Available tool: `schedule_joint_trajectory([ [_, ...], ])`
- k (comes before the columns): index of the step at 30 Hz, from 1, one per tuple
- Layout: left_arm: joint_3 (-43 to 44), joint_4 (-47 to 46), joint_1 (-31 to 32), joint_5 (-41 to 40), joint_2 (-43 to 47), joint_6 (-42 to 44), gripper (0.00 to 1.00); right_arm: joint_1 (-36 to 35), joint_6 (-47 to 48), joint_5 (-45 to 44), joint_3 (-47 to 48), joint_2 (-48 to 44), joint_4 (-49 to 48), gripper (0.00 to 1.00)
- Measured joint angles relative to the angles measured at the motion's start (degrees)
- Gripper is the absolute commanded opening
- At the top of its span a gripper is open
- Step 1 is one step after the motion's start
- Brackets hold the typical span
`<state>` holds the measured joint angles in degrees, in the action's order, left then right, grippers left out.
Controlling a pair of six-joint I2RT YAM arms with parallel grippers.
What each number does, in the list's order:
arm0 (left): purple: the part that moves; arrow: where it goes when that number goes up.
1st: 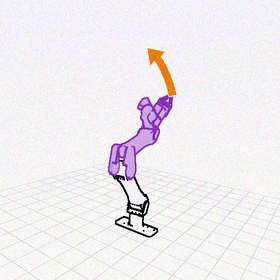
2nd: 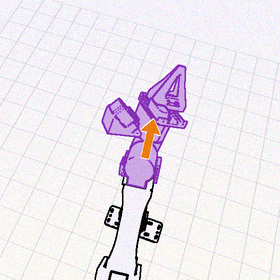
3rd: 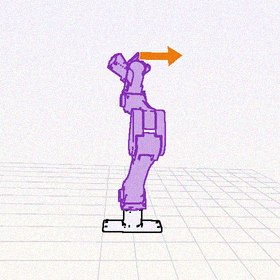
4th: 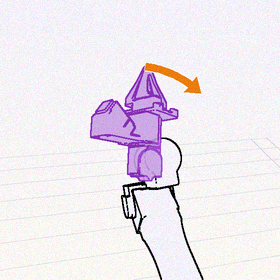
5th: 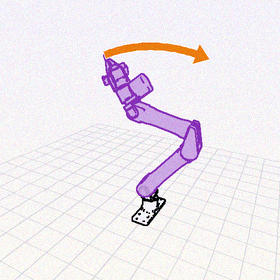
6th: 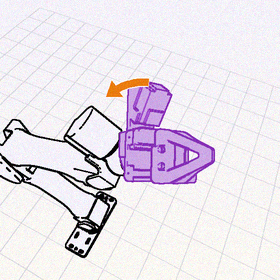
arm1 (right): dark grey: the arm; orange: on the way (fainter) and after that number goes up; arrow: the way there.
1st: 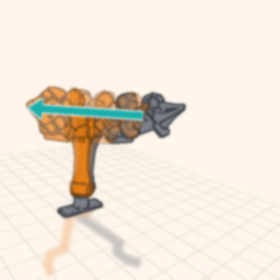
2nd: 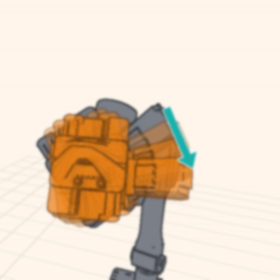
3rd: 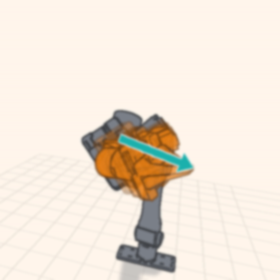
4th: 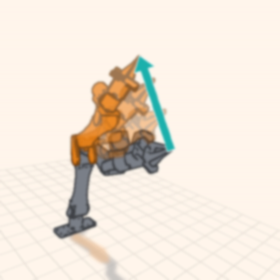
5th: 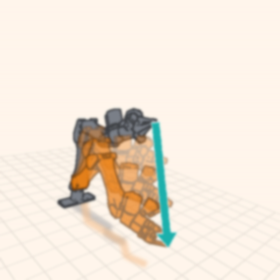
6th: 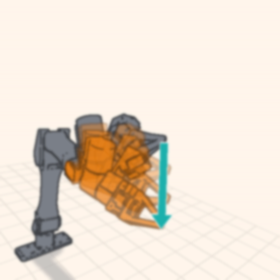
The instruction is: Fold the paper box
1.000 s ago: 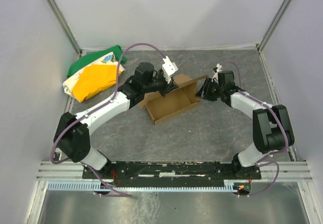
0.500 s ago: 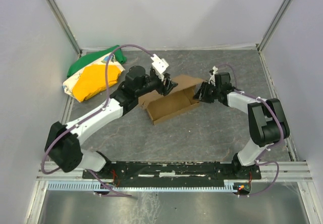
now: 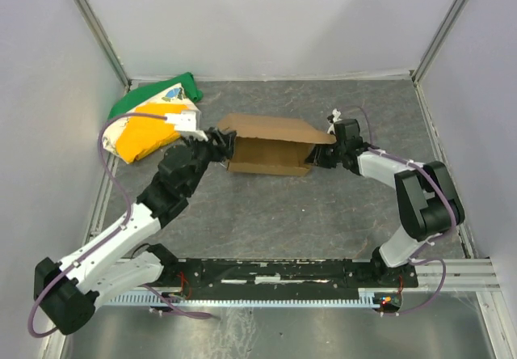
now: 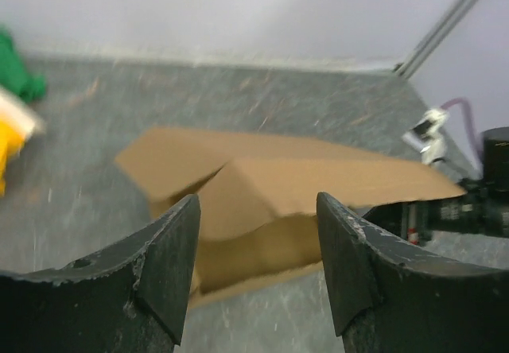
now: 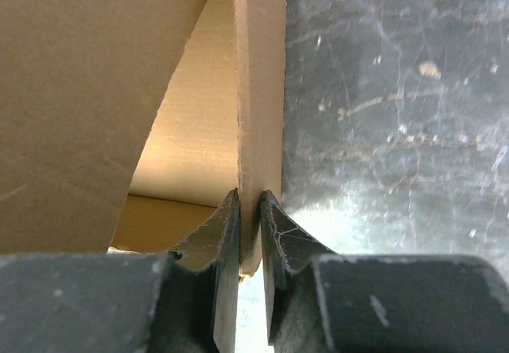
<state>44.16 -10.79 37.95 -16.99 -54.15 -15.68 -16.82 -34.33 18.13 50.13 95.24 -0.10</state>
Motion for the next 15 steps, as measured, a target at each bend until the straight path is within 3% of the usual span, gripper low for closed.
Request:
schedule_joint_trajectory([
  [5, -11.8, 3.7, 0.0, -7.4, 6.0, -11.7, 0.69, -2.4, -0.7, -1.5, -3.8, -5.7, 2.4, 0.23],
  [11, -12.7, 11.5, 0.0, -15.8, 7.7, -17.8, 0.74, -4.9, -1.2, -2.3, -7.4, -15.6, 7.7, 0.64],
  [15, -12.2, 14.7, 0.0, -20.3, 10.7, -18.5, 0.74, -6.8, -1.6, -4.4, -8.8, -27.8, 12.9, 0.66],
])
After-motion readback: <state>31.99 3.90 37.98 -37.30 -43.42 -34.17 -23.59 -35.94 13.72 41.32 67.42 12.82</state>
